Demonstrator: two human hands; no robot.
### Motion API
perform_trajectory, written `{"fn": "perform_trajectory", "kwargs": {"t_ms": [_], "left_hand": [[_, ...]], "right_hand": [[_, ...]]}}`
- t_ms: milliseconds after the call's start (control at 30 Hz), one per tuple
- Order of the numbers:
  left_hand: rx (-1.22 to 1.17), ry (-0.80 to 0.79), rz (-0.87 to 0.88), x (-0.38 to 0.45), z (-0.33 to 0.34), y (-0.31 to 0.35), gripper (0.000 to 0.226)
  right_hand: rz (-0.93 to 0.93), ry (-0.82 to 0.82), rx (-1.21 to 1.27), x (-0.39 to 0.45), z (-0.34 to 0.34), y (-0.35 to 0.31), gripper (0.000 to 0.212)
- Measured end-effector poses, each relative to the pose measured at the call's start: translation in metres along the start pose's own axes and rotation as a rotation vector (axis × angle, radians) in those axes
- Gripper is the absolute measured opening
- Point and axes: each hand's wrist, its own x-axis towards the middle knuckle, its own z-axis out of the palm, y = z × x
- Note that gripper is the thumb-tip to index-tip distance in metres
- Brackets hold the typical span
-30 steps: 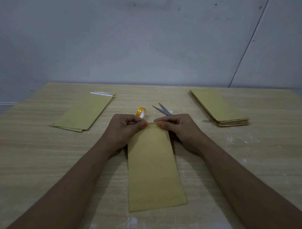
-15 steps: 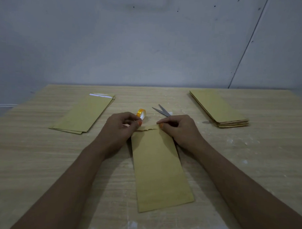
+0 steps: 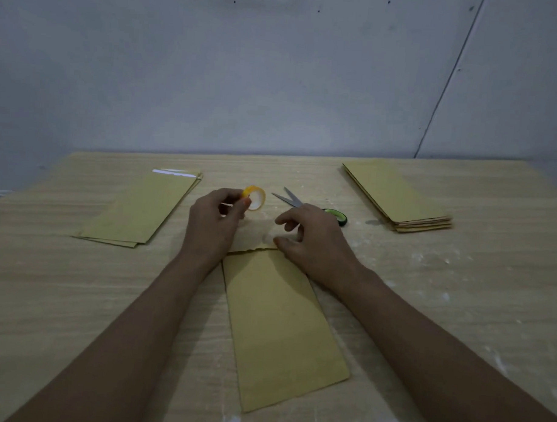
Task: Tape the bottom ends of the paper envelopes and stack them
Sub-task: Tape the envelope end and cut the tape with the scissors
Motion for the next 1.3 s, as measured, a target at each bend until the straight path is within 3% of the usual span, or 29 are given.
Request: {"fn": "perform_trajectory", "kwargs": {"t_ms": [200, 367, 500, 967, 1300], "left_hand": [[-0.464, -0.145, -0.136, -0.012, 0.000, 0.018, 0.013], [-0.574, -0.345, -0.220, -0.021, 0.000, 0.013, 0.022], [-0.646, -0.386, -0.254, -0.019, -0.002, 0.017, 0.024], [-0.682, -0.419, -0.306, -0.019, -0.003, 0.018, 0.029], [-0.631, -0.427, -0.252, -0.020, -0.003, 0.018, 0.033]], "right_hand": [[0.266, 0.135, 0.471, 0.000, -0.003, -0.012, 0.017], [0.635, -0.042, 1.041, 0.004, -0.015, -0.023, 0.023], [0.719, -0.166, 1.315, 0.005, -0.020, -0.025, 0.020], [0.771, -0.206, 1.342, 0.005, -0.020, -0.019, 0.009], [0.824, -0.259, 1.322, 0.006, -0.020, -0.016, 0.012]]}}
